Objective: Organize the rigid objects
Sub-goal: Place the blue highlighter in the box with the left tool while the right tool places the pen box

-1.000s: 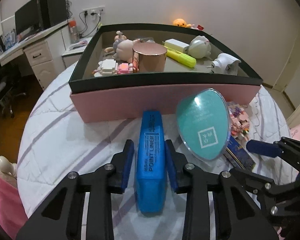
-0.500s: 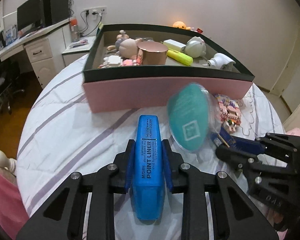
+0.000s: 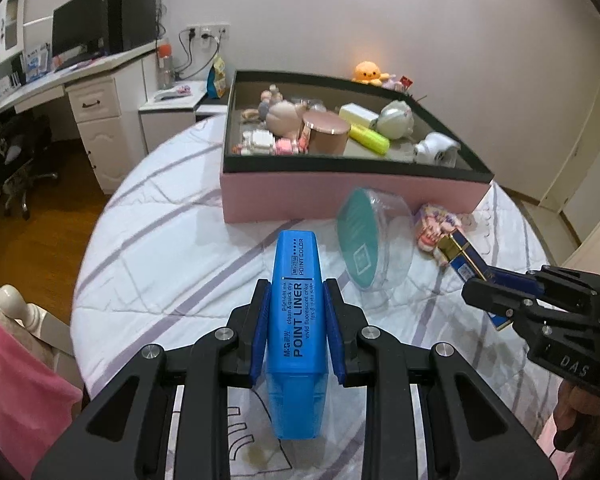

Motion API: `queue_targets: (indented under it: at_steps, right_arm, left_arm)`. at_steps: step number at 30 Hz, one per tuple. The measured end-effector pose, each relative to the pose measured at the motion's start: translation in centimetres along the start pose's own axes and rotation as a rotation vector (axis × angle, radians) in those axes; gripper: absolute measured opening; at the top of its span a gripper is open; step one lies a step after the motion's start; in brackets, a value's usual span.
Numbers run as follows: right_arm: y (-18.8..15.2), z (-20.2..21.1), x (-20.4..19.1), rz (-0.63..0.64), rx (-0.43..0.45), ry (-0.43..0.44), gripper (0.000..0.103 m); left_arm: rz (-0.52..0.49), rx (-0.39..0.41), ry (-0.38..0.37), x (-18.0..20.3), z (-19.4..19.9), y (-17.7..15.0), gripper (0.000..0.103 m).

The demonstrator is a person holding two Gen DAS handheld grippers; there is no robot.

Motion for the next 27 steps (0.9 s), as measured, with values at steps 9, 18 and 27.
queue_targets:
  at_steps: [9, 18, 27]
  right_arm:
    - [1.3, 2.2, 0.7, -0.009, 0.057, 0.005, 0.021]
    - [4.5, 4.0, 2.5, -0.014, 0.134, -0.037, 0.021]
    - [9.7, 4.0, 4.4, -0.016, 0.202, -0.057, 0.021]
  left_arm:
    - [-0.026, 0.060, -0.004, 0.7, 2.9, 1.6, 0.026]
    - [-0.056, 0.137, -0.009, 1.2, 4.3, 5.6, 0.026]
    - [-0.068, 0.195, -0.038, 1.9, 3.1, 10.6, 0.026]
Point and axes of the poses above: each gripper's, at about its wrist camera, not at the fingertips, and z roughly against the way its jaws point, x to its right, y to its top, the point moved 1 cm from there along -z, roughly the way its jaws point, and after that the axes turned 4 degrees about -y, right-handed, at the moved point
